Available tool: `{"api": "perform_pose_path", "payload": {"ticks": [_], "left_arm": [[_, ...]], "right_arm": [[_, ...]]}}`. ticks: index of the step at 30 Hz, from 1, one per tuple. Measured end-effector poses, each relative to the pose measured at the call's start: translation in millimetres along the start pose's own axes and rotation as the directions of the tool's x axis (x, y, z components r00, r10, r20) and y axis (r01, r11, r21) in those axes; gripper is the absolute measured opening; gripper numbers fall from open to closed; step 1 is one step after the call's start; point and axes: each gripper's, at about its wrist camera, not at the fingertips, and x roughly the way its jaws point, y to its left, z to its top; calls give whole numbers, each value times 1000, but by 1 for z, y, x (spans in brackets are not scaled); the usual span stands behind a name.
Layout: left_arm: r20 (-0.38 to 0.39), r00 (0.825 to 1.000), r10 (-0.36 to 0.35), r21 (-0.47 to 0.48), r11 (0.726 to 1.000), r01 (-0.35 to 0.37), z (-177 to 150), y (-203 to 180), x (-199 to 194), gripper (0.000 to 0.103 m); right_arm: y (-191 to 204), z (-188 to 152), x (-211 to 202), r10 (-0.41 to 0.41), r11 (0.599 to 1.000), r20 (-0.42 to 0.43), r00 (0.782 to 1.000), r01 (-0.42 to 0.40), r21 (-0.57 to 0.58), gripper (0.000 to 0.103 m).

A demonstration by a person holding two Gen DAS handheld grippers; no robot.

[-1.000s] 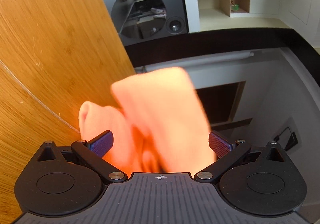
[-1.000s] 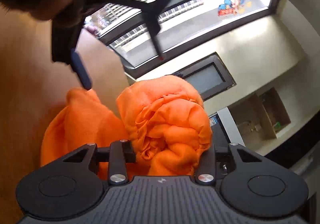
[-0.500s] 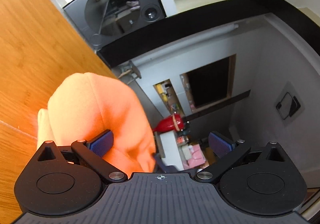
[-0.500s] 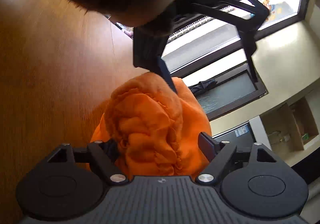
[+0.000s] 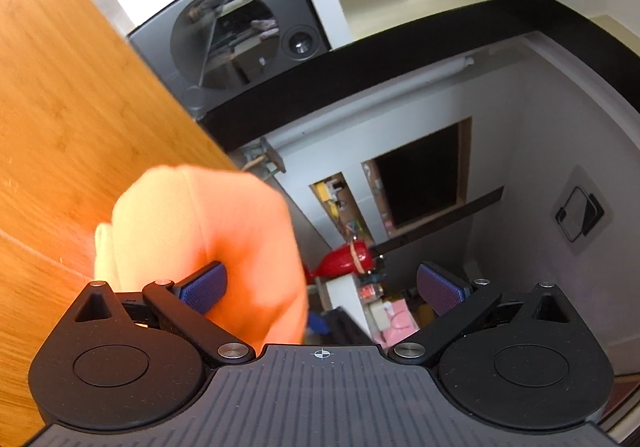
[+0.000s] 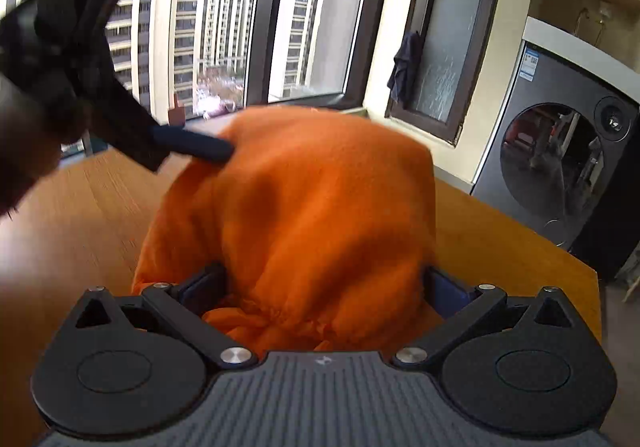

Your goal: Fold clothes

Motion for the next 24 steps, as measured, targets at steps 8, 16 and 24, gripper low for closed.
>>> {"api": "perform_pose_path", "payload": {"ticks": [8,16,24], "left_arm": [[-23,996,82,-14,996,-83,12,8,26,103],[-15,997,73,-39,997,-74,17,22,27,103],[-8,988,154,38,987,-153,19,25,30,103]], "right_arm": [[-12,-8,-1,77,985,8,997,-77,155,103],[-81,16,-48,-36,928,210,977,-46,370,103],[-101,20,62,-161,903,-68,985,175,391,103]]}}
